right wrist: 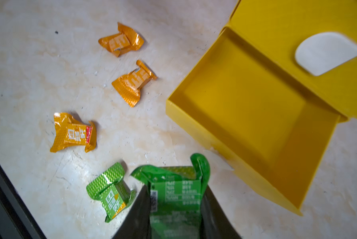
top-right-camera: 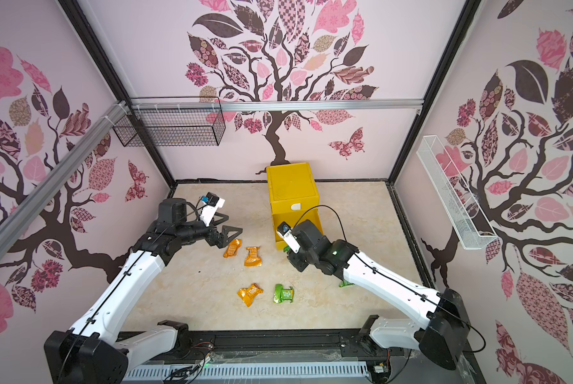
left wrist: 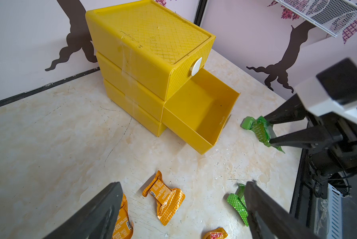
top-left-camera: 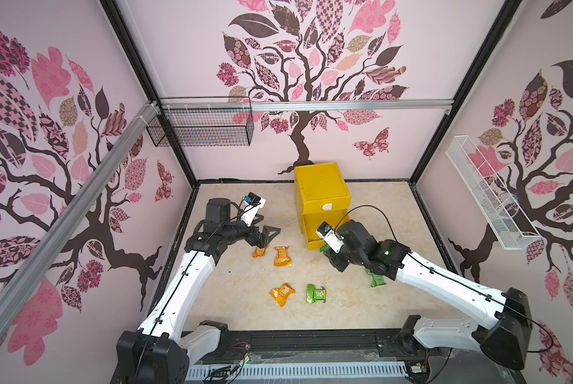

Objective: Place the cookies into the drawer by color
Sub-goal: Place the cookie in the drawer.

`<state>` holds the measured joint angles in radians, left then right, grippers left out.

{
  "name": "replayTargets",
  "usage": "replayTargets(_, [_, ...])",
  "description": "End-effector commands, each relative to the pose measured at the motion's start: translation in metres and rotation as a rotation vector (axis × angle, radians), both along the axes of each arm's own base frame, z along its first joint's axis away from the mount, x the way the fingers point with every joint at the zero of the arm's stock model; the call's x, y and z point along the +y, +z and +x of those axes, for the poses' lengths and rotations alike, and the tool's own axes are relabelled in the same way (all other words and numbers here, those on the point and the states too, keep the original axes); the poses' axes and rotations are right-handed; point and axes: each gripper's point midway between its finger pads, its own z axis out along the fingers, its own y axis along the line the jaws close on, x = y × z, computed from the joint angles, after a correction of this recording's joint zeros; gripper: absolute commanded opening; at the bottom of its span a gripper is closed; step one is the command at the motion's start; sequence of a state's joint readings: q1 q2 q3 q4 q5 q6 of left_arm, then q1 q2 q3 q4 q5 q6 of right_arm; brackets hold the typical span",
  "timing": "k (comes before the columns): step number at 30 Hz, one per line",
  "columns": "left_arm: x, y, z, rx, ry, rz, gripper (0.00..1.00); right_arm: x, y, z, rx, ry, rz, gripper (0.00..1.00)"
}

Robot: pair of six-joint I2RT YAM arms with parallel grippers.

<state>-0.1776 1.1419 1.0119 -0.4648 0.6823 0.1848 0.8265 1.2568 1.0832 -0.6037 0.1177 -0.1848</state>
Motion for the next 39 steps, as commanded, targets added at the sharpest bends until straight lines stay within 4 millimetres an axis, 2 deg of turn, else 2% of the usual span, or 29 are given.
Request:
replayTargets(1, [-0.003,0.002,-0.003,-0.010,-0.013,-0.013,0.97,0.007,0.023,0.027,-0.043,-0.127,0.078,0.21])
replayTargets(5, [-0.002,0.004,-0.004,-0.019,-0.014,-0.008,0.97,0.017,0.045,0.052,-0.107,-0.206,0.133,0.18])
replayTargets(12, [-0.003,0.007,-0.005,-0.016,-0.015,-0.014,0.97,0.023,0.057,0.088,-0.186,-0.359,0.205,0.19])
replayTargets(18, [-0.005,0.007,-0.006,-0.012,-0.020,-0.018,0.97,0.033,0.042,0.108,-0.163,-0.448,0.228,0.19])
replayTargets(25, [-0.007,0.006,-0.007,-0.013,-0.026,-0.014,0.97,0.037,0.017,0.119,-0.137,-0.497,0.205,0.21])
replayTargets(32, [-0.008,0.004,-0.007,-0.011,-0.030,-0.011,0.97,0.038,-0.006,0.121,-0.096,-0.521,0.190,0.26])
replayTargets(39, [-0.007,0.004,-0.006,-0.014,-0.028,-0.008,0.97,0.043,-0.018,0.122,-0.065,-0.521,0.187,0.29])
